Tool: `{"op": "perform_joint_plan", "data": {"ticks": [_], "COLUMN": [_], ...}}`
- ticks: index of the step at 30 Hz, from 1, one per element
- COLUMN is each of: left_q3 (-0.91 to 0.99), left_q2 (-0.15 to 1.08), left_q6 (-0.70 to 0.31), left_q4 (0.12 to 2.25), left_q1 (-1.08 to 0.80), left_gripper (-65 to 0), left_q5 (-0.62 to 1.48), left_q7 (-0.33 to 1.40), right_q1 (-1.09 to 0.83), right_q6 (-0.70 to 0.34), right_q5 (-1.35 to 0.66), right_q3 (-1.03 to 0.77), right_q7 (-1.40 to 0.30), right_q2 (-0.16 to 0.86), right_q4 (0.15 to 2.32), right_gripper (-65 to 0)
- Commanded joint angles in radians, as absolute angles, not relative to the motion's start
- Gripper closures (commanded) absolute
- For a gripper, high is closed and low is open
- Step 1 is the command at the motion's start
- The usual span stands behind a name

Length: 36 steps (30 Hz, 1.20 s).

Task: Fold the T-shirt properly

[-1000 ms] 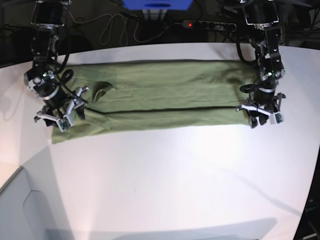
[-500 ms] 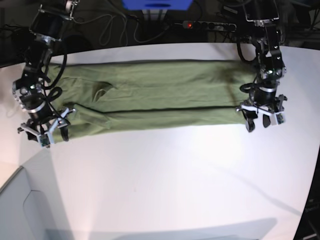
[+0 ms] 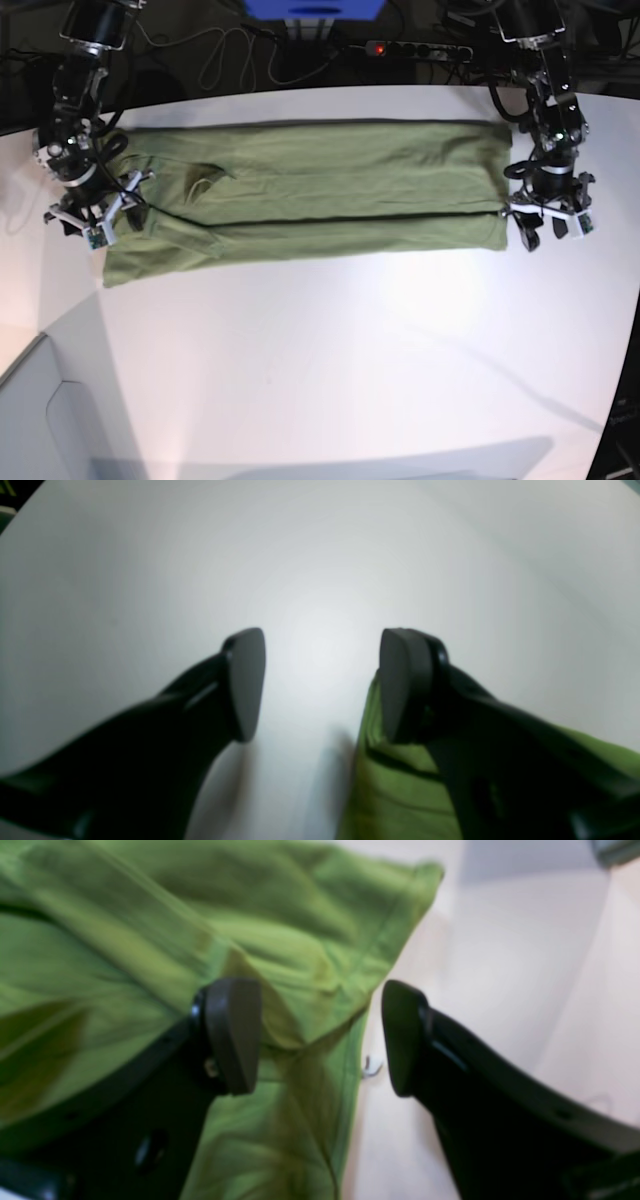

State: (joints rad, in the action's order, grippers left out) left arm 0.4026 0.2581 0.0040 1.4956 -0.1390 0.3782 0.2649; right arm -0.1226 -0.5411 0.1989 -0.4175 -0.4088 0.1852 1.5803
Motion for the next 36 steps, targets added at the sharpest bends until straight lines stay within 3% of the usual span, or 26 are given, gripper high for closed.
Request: {"op": "perform_joint_plan", "data": {"ticks": [1, 4, 23, 27, 34, 36], "left_q3": [0.406, 0.412, 0.433, 0.433, 0.433, 0.433], "left_q2": [0.271, 0.271, 0.265, 0.265, 0.265, 0.265], "left_q6": [0.001, 0.001, 0.001, 0.001, 0.001, 0.001], "left_q4": [1.512, 1.512, 1.524, 1.524, 1.524, 1.524], "left_q1": [-0.130, -0.142, -0.209, -0.211, -0.217, -0.217], "left_gripper": [-35.2, -35.2, -35.3, -35.3, -35.3, -35.3], "left_q5": [0.383, 0.383, 0.384, 0.384, 0.384, 0.384], "left_q7": [0.239, 0.239, 0.239, 0.239, 0.239, 0.239], "right_q1": [-0.128, -0.160, -0.051, -0.051, -0.056, -0.062], "right_q6": [-0.599, -0.673, -0.673, -0.673, -0.673, -0.673], "right_q5": [0.185, 0.185, 0.185, 0.185, 0.185, 0.185], "right_q3": [-0.421, -0.421, -0.392, -0.387, -0.387, -0.387], "right_q7": [-0.386, -0.387, -0.387, -0.387, -0.389, -0.392], "right_q2": [0.199, 0.199, 0.165, 0.166, 0.163, 0.166], "right_q4": [1.616, 1.661, 1.580, 1.561, 1.557, 1.557], "right_gripper": [-35.8, -35.8, -35.1, -26.1, 0.0, -0.3]}}
